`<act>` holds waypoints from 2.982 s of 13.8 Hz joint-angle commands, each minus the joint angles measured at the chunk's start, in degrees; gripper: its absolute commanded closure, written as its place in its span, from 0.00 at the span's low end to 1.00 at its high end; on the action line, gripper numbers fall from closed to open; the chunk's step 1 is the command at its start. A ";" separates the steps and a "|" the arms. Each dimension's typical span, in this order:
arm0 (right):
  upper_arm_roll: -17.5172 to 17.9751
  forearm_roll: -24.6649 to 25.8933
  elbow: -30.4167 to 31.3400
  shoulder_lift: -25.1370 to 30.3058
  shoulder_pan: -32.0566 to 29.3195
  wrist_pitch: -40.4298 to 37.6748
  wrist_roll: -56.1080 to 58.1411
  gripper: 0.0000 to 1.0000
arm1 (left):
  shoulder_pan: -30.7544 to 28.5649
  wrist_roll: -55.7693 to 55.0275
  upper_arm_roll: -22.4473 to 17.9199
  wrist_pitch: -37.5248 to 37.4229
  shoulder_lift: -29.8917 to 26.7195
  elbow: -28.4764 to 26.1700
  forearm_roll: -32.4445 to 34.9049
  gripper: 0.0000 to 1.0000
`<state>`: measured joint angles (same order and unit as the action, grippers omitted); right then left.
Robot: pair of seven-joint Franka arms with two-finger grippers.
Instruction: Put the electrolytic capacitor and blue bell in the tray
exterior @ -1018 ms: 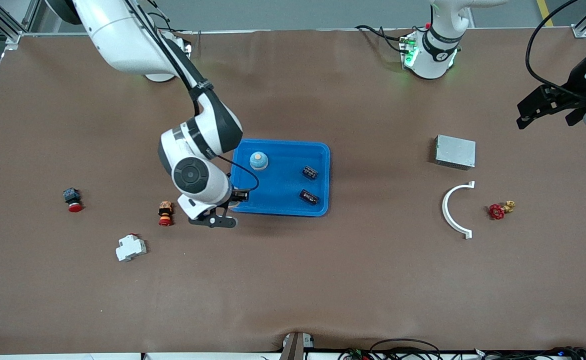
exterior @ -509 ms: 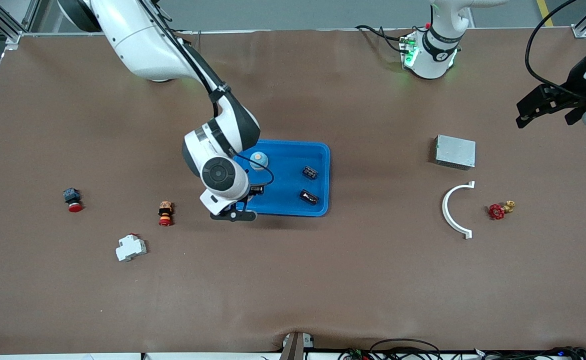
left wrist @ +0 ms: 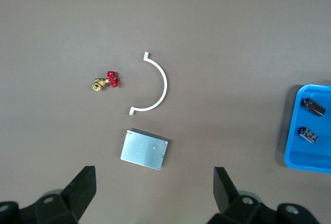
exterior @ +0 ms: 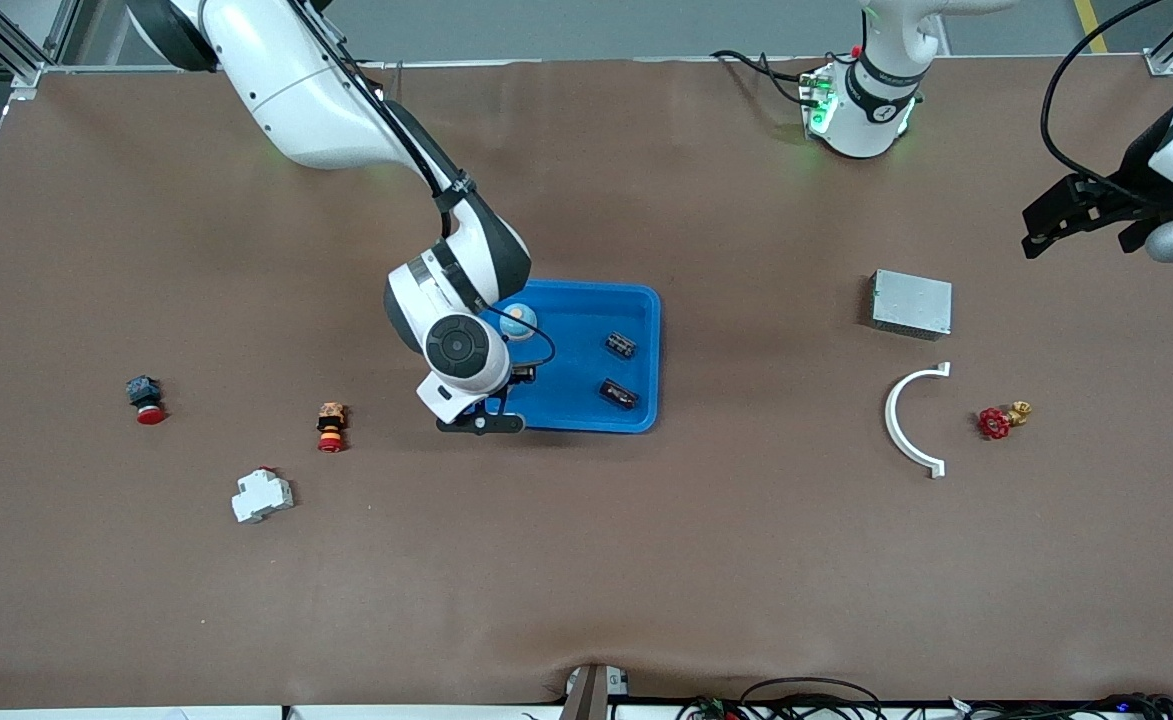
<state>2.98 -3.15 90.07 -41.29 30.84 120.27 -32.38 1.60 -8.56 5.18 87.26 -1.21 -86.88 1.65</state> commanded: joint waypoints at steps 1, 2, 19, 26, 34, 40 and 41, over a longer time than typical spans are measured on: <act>-0.60 -0.72 1.25 0.59 1.15 1.46 -0.40 0.97 | -0.10 0.04 0.53 -0.86 -1.51 -0.31 -0.42 0.00; -0.60 -0.80 1.25 0.51 1.33 1.89 -0.49 0.97 | -0.10 0.04 0.53 -0.86 -1.52 -0.31 -0.42 0.00; -0.60 -0.81 0.99 -0.20 0.72 2.26 -0.32 0.00 | -0.10 0.04 0.53 -0.86 -1.95 -0.48 -0.06 0.00; -0.69 -0.81 0.63 13.66 -0.50 -15.82 -0.32 0.00 | -0.28 0.13 0.53 -0.77 -2.13 -1.01 -0.06 0.00; -1.22 0.07 1.07 33.80 -13.49 -35.26 16.81 0.00 | -0.28 -0.05 0.80 -0.86 -2.22 -0.92 -0.15 0.00; -1.13 3.06 0.37 36.28 -27.56 -36.77 32.45 0.00 | 0.16 -1.89 0.97 -0.95 -2.04 -0.57 -0.15 0.00; -1.13 2.89 0.37 36.28 -29.41 -36.77 33.43 0.00 | 0.07 -2.16 0.97 -0.95 -2.04 -0.57 -0.15 0.00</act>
<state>0.71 -0.70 89.30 -6.48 5.05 83.67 -1.26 1.72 -9.84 5.92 86.93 -2.13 -87.10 1.65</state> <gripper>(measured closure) 0.000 0.000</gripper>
